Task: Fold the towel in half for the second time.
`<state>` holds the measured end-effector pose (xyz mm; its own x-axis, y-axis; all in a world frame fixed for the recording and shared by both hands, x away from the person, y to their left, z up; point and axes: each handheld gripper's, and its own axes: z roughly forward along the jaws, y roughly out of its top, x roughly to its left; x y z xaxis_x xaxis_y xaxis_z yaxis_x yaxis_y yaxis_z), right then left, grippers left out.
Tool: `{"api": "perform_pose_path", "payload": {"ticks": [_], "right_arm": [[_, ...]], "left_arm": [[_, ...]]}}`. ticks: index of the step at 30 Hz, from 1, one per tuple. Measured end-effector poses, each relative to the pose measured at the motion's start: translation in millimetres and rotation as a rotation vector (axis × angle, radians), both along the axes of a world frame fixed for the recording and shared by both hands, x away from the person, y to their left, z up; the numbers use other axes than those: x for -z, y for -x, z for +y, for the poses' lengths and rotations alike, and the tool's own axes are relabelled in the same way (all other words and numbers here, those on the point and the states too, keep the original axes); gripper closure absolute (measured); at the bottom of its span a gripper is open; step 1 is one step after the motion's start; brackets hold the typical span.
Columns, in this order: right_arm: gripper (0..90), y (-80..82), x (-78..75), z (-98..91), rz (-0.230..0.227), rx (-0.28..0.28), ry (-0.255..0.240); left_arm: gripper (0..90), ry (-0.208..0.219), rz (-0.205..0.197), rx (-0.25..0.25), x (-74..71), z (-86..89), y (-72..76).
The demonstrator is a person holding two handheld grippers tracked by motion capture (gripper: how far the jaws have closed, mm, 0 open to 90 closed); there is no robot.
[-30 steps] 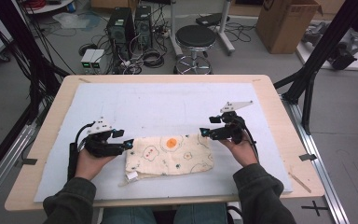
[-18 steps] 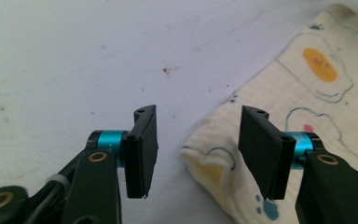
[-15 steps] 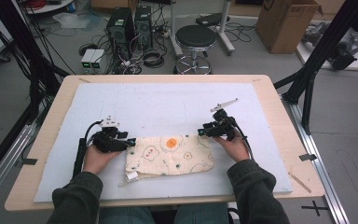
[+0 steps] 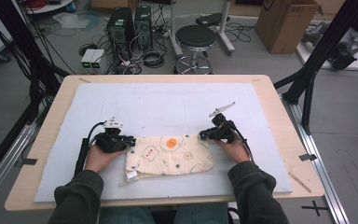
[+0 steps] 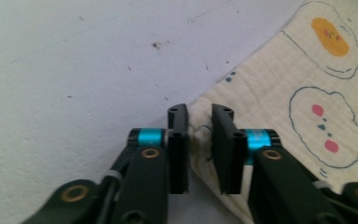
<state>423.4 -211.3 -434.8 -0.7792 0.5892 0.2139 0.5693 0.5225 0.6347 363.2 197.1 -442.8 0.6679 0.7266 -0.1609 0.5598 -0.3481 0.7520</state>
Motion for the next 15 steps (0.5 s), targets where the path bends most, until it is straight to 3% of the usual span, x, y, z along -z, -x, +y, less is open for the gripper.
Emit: {"api": "perform_pose_path", "payload": {"ticks": [3,5,11,13,14,15], "right_arm": [[84.2,-0.7,0.1,-0.8,0.014,-0.002,-0.013],[84.5,-1.3,-0.7,-1.4,0.035,-0.01,-0.055],[84.7,-0.6,-9.3,2.0,-0.003,-0.008,-0.1],[84.7,-3.0,-17.8,5.1,-0.021,-0.006,-0.101],[84.7,-3.0,-17.8,5.1,-0.021,-0.006,-0.101],[84.7,-5.0,-25.2,4.6,-0.043,0.009,-0.124]], "left_arm": [[83.0,-0.011,-0.012,0.005,-0.6,-0.3,0.1],[83.5,-0.022,-0.028,-0.008,-1.2,0.3,-0.3],[83.6,-0.018,-0.067,-0.051,-11.9,7.5,-9.1],[83.6,-0.029,-0.104,-0.064,-25.8,9.9,-17.1],[83.5,-0.029,-0.104,-0.064,-25.8,9.9,-17.1],[83.5,-0.032,-0.136,-0.071,-32.5,10.8,-21.3]]}}
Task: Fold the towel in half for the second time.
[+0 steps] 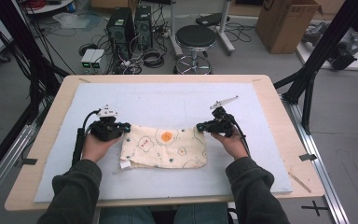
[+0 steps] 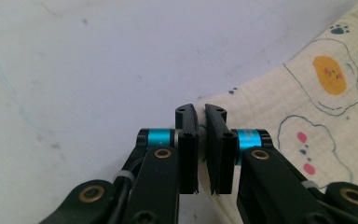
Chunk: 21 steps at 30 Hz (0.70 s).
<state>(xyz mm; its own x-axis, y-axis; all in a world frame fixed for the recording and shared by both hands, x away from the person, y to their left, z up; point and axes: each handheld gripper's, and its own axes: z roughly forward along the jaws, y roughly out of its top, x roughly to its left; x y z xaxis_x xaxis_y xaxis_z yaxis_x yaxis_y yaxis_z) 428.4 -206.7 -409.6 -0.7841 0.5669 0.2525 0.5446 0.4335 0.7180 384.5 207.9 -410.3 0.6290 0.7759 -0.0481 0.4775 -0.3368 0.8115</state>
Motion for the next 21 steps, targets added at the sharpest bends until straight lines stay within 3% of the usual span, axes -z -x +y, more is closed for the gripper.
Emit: {"api": "perform_pose_path", "payload": {"ticks": [2,3,6,7,10,13,21], "right_arm": [[84.7,-1.6,-1.4,-1.0,-0.007,0.013,-0.012],[84.7,-9.5,2.1,-4.8,0.003,0.048,0.002],[84.7,-15.9,11.6,-7.0,0.051,0.078,0.01],[84.7,-16.1,13.1,-5.9,0.057,0.089,0.024],[84.7,-16.2,13.4,-4.3,0.041,0.084,0.028],[84.7,-14.4,10.4,-6.3,0.039,0.075,-0.014],[84.6,-2.7,0.3,-4.0,-0.023,0.031,-0.049]], "left_arm": [[83.5,-0.008,-0.008,-0.003,-0.8,0.4,-1.8],[83.5,-0.002,-0.007,-0.01,0.6,1.1,-3.3],[83.5,-0.021,0.001,0.006,5.9,-2.7,-3.4],[83.5,-0.045,-0.009,0.021,7.4,-6.2,-1.6],[83.5,-0.041,-0.015,0.009,8.1,-4.9,0.4],[83.5,-0.023,-0.025,0.008,8.4,1.0,5.3],[83.4,-0.035,-0.064,0.02,4.5,2.1,20.3]]}}
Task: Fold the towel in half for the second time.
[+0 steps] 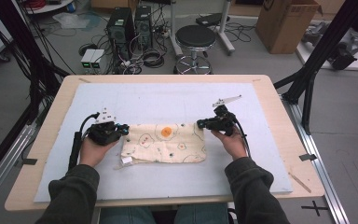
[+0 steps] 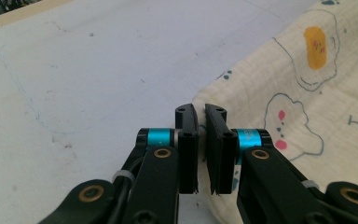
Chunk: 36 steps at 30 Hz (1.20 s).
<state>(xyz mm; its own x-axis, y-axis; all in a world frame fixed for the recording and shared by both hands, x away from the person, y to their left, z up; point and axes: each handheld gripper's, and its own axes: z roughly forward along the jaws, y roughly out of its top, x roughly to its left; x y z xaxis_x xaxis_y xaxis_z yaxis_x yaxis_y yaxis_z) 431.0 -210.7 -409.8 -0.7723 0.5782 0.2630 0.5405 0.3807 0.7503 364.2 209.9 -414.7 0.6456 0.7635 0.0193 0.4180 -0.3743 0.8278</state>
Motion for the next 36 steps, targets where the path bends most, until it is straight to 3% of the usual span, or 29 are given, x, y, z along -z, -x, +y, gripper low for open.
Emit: {"api": "perform_pose_path", "payload": {"ticks": [5,6,18,21,26,36], "right_arm": [[84.6,4.4,0.0,-3.0,0.008,-0.006,-0.004],[84.6,7.4,-2.4,-5.0,0.0,-0.01,-0.029],[84.4,29.6,-7.9,-4.8,-0.063,-0.052,-0.047],[84.3,34.9,-8.7,-5.9,-0.064,-0.062,-0.046],[84.2,45.2,-6.9,-4.7,-0.077,-0.083,-0.024],[84.2,62.4,0.9,-8.2,-0.089,-0.115,-0.005]], "left_arm": [[83.4,0.008,-0.014,0.007,3.0,1.7,9.3],[83.4,0.001,-0.024,0.013,3.5,1.4,14.0],[82.8,0.001,-0.061,0.037,4.2,3.1,34.8],[82.7,-0.002,-0.074,0.052,1.3,1.3,39.6],[82.8,-0.051,-0.082,0.083,-1.0,-4.1,49.0],[82.8,-0.054,-0.072,0.097,10.0,-2.2,65.5]]}}
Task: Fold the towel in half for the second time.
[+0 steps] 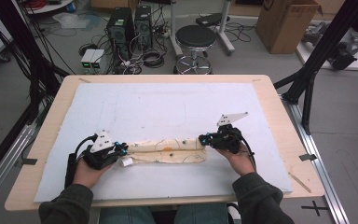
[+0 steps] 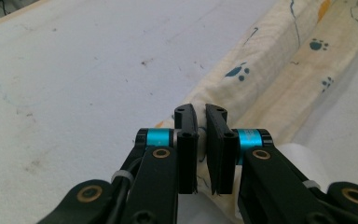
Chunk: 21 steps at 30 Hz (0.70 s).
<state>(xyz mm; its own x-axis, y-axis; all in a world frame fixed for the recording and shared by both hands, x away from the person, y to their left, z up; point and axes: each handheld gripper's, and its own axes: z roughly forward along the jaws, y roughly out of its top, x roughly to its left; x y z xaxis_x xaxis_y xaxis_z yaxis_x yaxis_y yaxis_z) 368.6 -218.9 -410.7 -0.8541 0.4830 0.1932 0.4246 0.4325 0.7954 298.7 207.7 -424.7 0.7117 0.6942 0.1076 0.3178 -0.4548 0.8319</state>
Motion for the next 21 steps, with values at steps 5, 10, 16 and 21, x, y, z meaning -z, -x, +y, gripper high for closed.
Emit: {"api": "perform_pose_path", "payload": {"ticks": [5,10,16,21], "right_arm": [[83.9,7.3,3.7,-1.1,-0.004,-0.013,0.017],[83.6,16.3,7.2,0.3,-0.023,-0.027,0.046],[79.1,25.1,15.1,-1.6,-0.005,-0.042,0.061],[71.7,29.2,16.0,-7.7,0.01,-0.05,0.046]], "left_arm": [[82.7,-0.009,0.004,0.013,2.5,0.6,6.2],[82.1,-0.02,0.004,0.027,5.0,0.6,15.3],[75.4,-0.012,0.027,0.041,5.9,3.2,20.1],[62.9,0.013,0.048,0.068,4.5,5.6,23.0]]}}
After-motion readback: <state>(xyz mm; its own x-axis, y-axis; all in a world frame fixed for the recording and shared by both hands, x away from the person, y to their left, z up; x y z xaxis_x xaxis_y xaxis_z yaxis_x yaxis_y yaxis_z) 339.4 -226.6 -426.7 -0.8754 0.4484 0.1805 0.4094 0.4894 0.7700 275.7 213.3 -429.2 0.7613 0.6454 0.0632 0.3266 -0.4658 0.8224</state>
